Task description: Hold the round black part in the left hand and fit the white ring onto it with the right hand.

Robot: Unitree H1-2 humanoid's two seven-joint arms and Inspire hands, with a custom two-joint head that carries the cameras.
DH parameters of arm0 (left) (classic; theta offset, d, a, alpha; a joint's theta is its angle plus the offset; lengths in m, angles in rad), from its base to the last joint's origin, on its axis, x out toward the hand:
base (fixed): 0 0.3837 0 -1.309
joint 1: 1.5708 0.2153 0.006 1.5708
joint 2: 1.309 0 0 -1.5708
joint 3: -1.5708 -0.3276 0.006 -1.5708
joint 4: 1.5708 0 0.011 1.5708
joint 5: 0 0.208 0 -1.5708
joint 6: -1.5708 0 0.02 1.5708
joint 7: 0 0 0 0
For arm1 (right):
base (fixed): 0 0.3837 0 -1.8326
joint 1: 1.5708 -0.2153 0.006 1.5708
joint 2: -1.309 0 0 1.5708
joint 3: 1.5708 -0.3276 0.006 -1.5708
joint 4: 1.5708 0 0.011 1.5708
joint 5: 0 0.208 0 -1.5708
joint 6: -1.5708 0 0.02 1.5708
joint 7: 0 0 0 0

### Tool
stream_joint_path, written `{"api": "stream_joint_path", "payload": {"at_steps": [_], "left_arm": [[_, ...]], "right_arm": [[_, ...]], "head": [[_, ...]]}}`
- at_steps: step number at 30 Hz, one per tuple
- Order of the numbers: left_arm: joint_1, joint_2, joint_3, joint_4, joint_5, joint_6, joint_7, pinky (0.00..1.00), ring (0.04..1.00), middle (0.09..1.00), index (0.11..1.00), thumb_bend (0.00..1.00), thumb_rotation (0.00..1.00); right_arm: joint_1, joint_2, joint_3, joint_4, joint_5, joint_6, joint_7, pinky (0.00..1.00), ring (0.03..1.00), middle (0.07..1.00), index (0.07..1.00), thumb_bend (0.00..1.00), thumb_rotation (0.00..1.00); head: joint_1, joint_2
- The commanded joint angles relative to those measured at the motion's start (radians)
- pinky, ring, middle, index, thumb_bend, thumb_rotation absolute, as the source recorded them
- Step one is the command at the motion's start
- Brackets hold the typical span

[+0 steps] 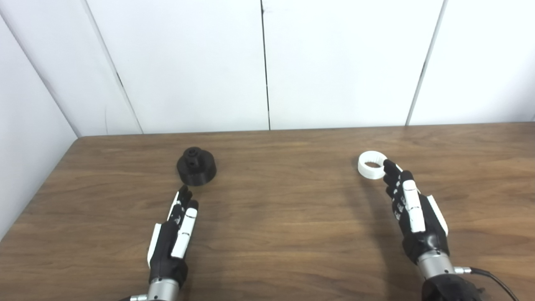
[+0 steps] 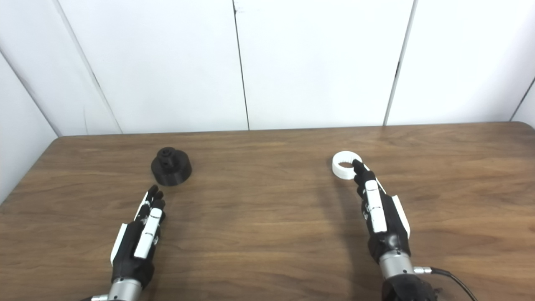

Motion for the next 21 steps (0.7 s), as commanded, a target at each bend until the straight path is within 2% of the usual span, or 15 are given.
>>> {"api": "stream_joint_path", "payload": {"at_steps": [1,10,15,17,18,21], "left_arm": [[-0.027,0.005,-0.003,-0.026,0.006,-0.029,0.007,1.00,1.000,1.000,1.000,0.51,0.74],[-0.028,0.008,-0.011,-0.037,0.013,-0.018,0.012,1.00,1.000,1.000,1.000,0.52,0.74],[-0.041,0.031,-0.012,-0.047,0.039,0.000,0.019,1.00,1.000,1.000,1.000,0.51,0.77],[-0.065,0.059,-0.003,-0.061,0.043,0.038,0.015,1.00,1.000,1.000,1.000,0.50,0.68],[-0.079,0.094,-0.005,-0.070,0.062,0.060,0.001,1.00,1.000,1.000,1.000,0.51,0.65],[-0.116,0.172,-0.011,-0.104,0.126,0.139,-0.015,1.00,1.000,1.000,1.000,0.53,0.62]], "right_arm": [[-0.030,-0.008,0.004,-0.037,-0.009,-0.010,0.006,1.00,0.960,0.953,0.906,0.44,1.00],[-0.036,-0.013,0.007,-0.032,-0.001,-0.010,0.010,1.00,0.967,0.959,0.911,0.44,1.00],[-0.038,-0.011,0.004,-0.027,0.007,-0.020,0.010,0.99,0.965,0.958,0.913,0.43,1.00],[-0.041,-0.014,0.002,-0.022,0.000,-0.027,0.007,0.97,0.948,0.946,0.904,0.44,1.00],[-0.043,-0.016,0.001,-0.019,-0.002,-0.030,0.005,0.98,0.949,0.945,0.903,0.44,1.00],[-0.046,-0.014,-0.004,-0.014,-0.001,-0.030,0.001,0.97,0.943,0.938,0.894,0.45,1.00]], "head": [[0.000,0.001],[0.002,0.001],[0.008,-0.004],[0.015,-0.007],[0.017,-0.008],[0.022,-0.013]]}}
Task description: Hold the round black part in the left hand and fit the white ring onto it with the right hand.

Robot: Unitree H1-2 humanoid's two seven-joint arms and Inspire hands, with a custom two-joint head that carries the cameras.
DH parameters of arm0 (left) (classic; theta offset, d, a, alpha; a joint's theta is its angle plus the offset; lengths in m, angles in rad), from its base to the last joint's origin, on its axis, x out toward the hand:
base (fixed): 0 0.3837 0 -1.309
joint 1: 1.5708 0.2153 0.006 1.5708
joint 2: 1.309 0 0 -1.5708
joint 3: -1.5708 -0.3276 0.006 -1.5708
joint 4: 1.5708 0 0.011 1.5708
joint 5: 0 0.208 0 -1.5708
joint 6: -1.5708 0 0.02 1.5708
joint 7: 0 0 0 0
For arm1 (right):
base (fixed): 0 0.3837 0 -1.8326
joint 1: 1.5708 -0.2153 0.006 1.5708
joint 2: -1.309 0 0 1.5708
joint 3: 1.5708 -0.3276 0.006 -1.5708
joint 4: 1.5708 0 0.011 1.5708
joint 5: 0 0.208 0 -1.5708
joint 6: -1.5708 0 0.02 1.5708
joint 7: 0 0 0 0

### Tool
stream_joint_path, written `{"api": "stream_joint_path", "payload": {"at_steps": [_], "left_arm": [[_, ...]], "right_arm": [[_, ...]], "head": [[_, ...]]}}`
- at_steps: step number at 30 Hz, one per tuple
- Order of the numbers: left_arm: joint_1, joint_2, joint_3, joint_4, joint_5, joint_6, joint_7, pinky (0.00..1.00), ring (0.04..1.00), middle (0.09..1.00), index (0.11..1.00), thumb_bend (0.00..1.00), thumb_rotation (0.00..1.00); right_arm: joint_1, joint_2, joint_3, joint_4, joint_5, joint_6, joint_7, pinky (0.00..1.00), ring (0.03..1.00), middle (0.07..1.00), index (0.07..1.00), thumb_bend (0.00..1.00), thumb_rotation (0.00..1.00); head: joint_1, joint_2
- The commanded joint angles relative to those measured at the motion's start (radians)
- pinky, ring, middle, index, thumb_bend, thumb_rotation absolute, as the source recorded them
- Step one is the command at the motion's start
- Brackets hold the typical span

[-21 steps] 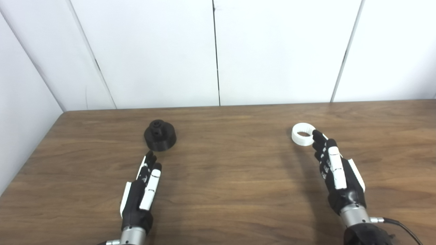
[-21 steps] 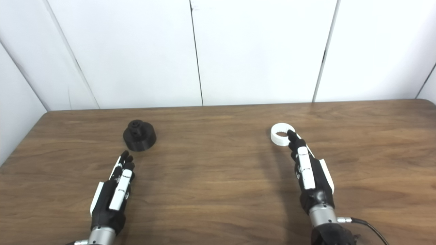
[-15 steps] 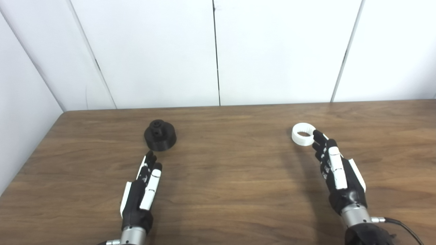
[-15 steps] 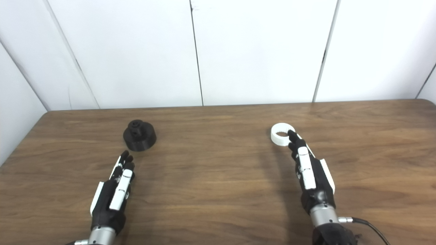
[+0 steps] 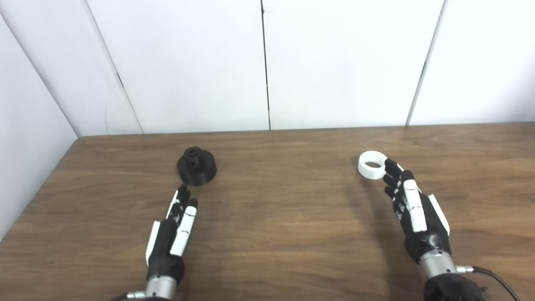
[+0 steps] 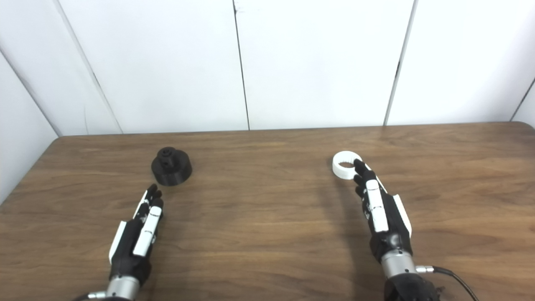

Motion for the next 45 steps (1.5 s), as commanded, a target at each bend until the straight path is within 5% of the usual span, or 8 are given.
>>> {"api": "stream_joint_path", "payload": {"at_steps": [1,7,18,21,29,45], "left_arm": [[-0.076,0.071,0.006,-0.062,0.061,0.042,-0.006,0.99,1.000,1.000,1.000,0.58,0.60],[-0.166,0.233,0.006,-0.073,0.161,0.130,-0.030,0.88,0.944,0.993,0.994,0.74,0.45],[-0.360,0.434,-0.063,0.069,0.345,0.164,-0.154,0.94,0.998,0.997,0.984,0.94,0.34],[-0.427,0.460,-0.090,0.143,0.373,0.161,-0.171,0.94,0.998,0.988,0.971,0.97,0.27],[-0.558,0.500,-0.191,0.297,0.418,0.172,-0.290,0.93,1.000,1.000,0.966,1.00,0.29],[-0.623,0.508,-0.245,0.353,0.576,0.173,-0.595,0.92,1.000,1.000,0.955,1.00,0.25]], "right_arm": [[-0.037,0.001,-0.003,-0.019,0.001,-0.034,0.002,0.96,0.942,0.937,0.894,0.45,1.00],[-0.040,0.005,-0.002,0.001,0.000,-0.049,0.002,0.94,0.935,0.936,0.894,0.47,1.00],[-0.027,0.017,0.001,0.009,0.010,-0.060,0.004,0.94,0.948,0.946,0.902,0.46,1.00],[-0.025,0.018,-0.003,0.010,0.005,-0.068,-0.002,0.92,0.937,0.934,0.891,0.46,1.00],[-0.027,0.025,-0.018,0.014,0.010,-0.073,-0.015,0.91,0.931,0.932,0.885,0.49,1.00],[-0.027,0.011,-0.026,-0.009,0.005,-0.049,-0.017,0.90,0.941,0.949,0.904,0.47,1.00]], "head": [[0.002,-0.001],[0.013,-0.010],[0.016,-0.025],[0.014,-0.026],[0.011,-0.026],[0.015,-0.018]]}}
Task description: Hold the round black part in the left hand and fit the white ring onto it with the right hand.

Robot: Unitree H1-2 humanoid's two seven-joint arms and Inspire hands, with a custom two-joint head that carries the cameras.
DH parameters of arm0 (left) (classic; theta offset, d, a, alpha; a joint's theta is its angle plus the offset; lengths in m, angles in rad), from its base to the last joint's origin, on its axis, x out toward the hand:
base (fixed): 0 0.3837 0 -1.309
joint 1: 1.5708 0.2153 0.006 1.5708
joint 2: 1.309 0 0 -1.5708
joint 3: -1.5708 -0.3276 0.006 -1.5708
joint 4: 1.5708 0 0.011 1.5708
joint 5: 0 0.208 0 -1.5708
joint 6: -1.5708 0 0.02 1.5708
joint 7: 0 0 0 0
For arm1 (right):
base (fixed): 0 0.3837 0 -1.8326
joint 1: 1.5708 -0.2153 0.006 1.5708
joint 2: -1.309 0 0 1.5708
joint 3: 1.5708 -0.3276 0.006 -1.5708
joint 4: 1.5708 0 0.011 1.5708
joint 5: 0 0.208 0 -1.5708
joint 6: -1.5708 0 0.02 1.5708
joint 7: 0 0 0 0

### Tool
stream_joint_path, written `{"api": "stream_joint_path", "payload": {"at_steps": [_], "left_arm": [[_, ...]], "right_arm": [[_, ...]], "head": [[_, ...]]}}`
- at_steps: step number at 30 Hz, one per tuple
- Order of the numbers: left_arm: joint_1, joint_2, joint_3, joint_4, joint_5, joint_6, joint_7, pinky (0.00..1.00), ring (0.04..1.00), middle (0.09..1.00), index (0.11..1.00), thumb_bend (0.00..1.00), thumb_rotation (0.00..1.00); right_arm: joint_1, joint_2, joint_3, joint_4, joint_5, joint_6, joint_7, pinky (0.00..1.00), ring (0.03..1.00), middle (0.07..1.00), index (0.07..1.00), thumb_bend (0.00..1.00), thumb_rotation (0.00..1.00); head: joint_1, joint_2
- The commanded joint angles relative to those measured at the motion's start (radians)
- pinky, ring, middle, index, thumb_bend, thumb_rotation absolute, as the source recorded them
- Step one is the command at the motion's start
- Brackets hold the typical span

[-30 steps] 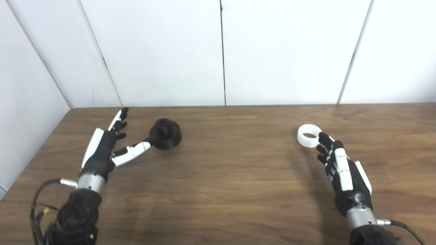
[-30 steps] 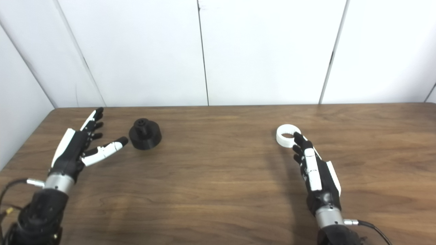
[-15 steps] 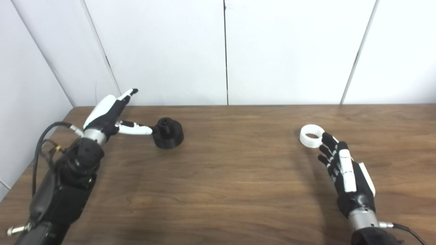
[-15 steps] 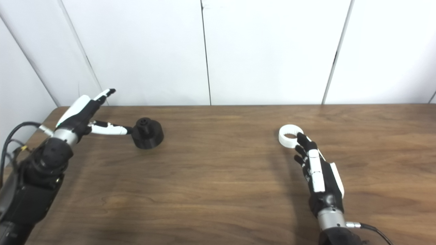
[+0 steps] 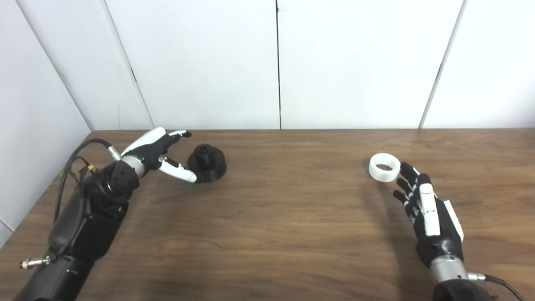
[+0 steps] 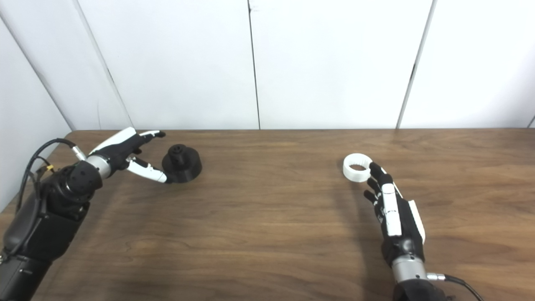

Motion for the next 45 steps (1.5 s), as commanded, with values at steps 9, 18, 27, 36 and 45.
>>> {"api": "stream_joint_path", "payload": {"at_steps": [9,18,27,36,45], "left_arm": [[-0.082,0.033,-0.011,-0.006,0.056,-0.003,-0.063,0.92,1.000,1.000,0.933,1.00,0.24],[-0.101,0.014,-0.038,0.042,0.056,-0.006,-0.026,0.89,1.000,1.000,0.925,1.00,0.22],[-0.130,0.011,-0.067,0.111,0.063,-0.032,0.038,0.93,1.000,1.000,0.928,1.00,0.23],[-0.160,-0.016,-0.080,0.178,0.063,-0.023,0.107,0.93,1.000,1.000,0.932,1.00,0.23],[-0.173,-0.036,-0.098,0.216,0.067,-0.036,0.157,0.99,1.000,0.995,0.903,0.97,0.21]], "right_arm": [[-0.029,-0.009,-0.005,-0.029,0.008,-0.031,0.008,0.90,0.942,0.946,0.904,0.47,1.00],[-0.028,-0.015,0.003,-0.030,-0.001,-0.032,0.009,0.88,0.930,0.935,0.897,0.47,1.00],[-0.022,-0.022,0.009,-0.038,0.000,-0.034,0.016,0.88,0.933,0.926,0.888,0.48,1.00],[-0.012,-0.037,0.012,-0.049,-0.002,-0.036,0.028,0.87,0.932,0.921,0.872,0.49,1.00],[-0.004,-0.043,0.011,-0.052,0.003,-0.042,0.034,0.87,0.933,0.911,0.849,0.49,1.00]], "head": [[-0.001,0.001],[-0.003,-0.004],[-0.007,-0.009],[-0.002,-0.010],[-0.007,-0.009]]}}
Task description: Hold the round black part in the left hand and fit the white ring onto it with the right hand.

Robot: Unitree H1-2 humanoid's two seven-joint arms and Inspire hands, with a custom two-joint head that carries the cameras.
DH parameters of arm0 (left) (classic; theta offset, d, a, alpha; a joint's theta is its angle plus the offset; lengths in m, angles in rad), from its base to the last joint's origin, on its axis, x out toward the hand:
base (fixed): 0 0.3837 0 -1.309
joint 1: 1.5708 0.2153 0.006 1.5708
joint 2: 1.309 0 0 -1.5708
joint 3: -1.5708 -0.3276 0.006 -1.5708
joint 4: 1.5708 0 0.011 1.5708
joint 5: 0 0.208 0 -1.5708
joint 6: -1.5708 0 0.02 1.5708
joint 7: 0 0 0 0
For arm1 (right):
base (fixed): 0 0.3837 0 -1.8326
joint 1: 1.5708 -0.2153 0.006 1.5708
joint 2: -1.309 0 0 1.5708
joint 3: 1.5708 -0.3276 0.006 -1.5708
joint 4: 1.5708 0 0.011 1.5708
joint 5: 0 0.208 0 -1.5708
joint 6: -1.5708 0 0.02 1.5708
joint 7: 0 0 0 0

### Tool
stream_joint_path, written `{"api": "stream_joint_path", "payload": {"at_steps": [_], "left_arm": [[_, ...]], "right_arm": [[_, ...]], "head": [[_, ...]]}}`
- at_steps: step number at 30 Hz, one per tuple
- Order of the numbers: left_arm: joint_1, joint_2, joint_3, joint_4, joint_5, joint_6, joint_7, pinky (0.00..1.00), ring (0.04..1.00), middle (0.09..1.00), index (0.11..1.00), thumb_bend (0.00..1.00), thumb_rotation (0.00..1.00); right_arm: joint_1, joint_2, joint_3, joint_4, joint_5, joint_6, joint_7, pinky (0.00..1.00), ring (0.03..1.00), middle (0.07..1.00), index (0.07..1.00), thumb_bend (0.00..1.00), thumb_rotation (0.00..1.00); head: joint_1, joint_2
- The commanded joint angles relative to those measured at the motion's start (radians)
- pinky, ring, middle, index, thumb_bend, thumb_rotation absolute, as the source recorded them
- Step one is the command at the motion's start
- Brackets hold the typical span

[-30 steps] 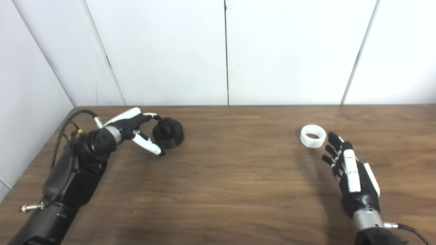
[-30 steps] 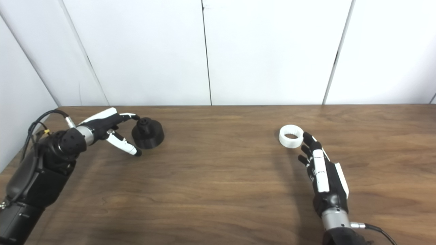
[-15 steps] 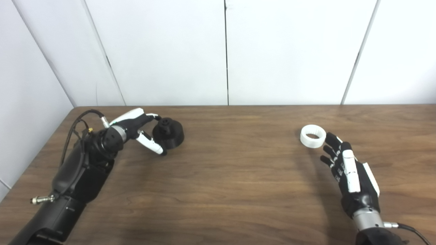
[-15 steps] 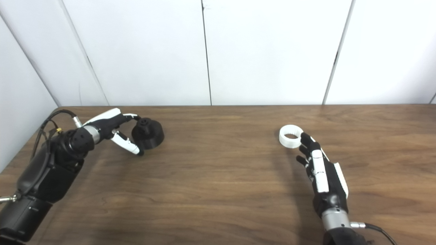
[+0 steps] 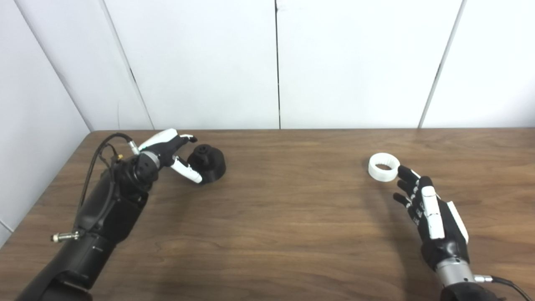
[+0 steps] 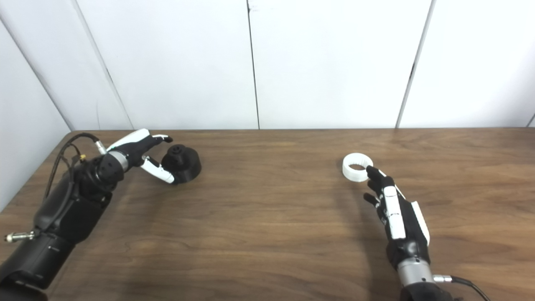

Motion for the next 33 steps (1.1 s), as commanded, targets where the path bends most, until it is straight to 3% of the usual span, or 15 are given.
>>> {"api": "stream_joint_path", "payload": {"at_steps": [1,10,33], "left_arm": [[-0.073,0.019,0.003,-0.007,0.014,-0.023,0.046,0.98,1.000,0.993,0.899,0.97,0.21],[-0.069,0.023,-0.017,-0.021,0.009,-0.016,0.041,0.92,1.000,0.973,0.915,0.98,0.24],[-0.064,0.020,-0.045,-0.006,0.011,-0.053,0.060,0.87,1.000,0.973,0.823,0.93,0.26]], "right_arm": [[-0.019,-0.003,0.000,-0.039,0.004,-0.037,0.010,0.87,0.933,0.911,0.848,0.49,1.00],[-0.018,-0.004,-0.005,-0.044,0.013,-0.042,0.010,0.89,0.942,0.912,0.855,0.51,1.00],[-0.016,-0.011,-0.011,-0.057,0.022,-0.039,0.009,0.88,0.934,0.903,0.857,0.51,1.00]], "head": [[-0.002,0.002],[-0.003,0.004],[-0.010,0.007]]}}
